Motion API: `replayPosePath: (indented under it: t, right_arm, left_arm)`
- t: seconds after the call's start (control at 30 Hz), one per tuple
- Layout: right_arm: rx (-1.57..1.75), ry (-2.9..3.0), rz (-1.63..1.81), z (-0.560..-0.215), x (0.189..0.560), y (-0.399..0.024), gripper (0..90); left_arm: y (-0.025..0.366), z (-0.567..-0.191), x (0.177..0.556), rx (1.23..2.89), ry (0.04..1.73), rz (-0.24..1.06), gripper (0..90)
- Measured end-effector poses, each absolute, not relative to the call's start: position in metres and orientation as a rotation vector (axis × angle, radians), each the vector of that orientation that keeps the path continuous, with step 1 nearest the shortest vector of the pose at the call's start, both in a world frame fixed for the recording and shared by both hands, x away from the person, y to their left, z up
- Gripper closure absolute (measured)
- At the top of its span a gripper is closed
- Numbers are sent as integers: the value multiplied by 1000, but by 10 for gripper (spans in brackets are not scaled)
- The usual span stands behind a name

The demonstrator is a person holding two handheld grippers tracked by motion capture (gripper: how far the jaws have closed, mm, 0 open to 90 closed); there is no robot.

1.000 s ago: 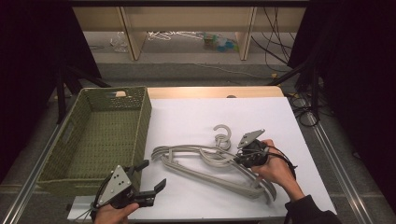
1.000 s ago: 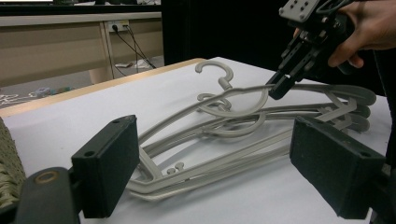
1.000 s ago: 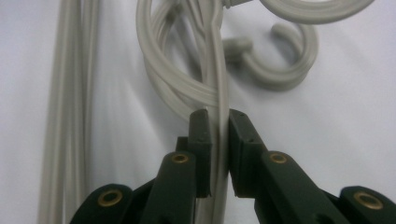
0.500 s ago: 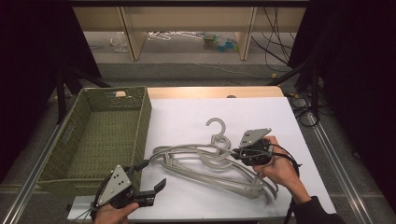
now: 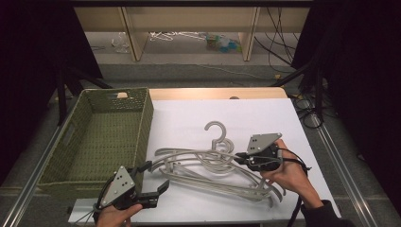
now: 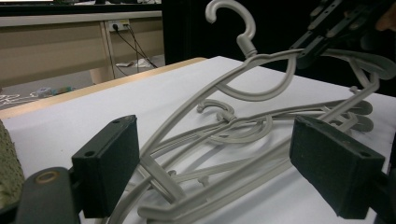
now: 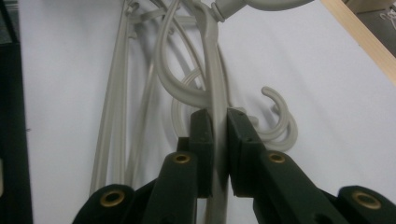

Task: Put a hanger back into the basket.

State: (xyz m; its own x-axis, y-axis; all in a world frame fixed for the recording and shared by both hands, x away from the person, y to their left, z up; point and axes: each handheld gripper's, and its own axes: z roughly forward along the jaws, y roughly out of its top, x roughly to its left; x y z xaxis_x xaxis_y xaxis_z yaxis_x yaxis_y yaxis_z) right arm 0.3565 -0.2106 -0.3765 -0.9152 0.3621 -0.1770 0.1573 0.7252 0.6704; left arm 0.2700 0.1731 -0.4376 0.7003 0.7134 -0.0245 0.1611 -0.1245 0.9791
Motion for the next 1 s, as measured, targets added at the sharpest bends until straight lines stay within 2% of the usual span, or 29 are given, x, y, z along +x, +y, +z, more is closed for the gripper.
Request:
replayPosePath:
  t: [0.2, 0.23, 0.6, 0.63, 0.67, 0.7, 0.9, 0.93, 1.0]
  right_arm:
    - [345, 2640, 1029, -369, 343, -218, 823]
    - [325, 2647, 1044, -369, 338, -219, 823]
    - [250, 2721, 993, -380, 329, -210, 823]
    - [233, 2730, 979, -382, 329, -208, 823]
    - [233, 2730, 979, -382, 329, -208, 823]
    - [208, 2738, 980, -383, 328, -207, 823]
    - [188, 2744, 979, -383, 327, -204, 823]
    - [175, 2748, 983, -384, 327, -203, 823]
    - [176, 2749, 980, -384, 326, -203, 823]
  left_arm:
    - [153, -425, 280, 1737, 648, 562, 174]
    - [146, -424, 283, 1756, 636, 541, 209]
    - [107, -428, 301, 1914, 579, 395, 286]
    - [103, -430, 303, 1924, 585, 381, 324]
    - [102, -430, 304, 1936, 575, 384, 324]
    - [98, -431, 307, 1953, 572, 343, 383]
    - [92, -431, 313, 1983, 560, 289, 456]
    - [89, -430, 314, 1992, 535, 258, 509]
    - [88, -429, 314, 2001, 527, 263, 532]
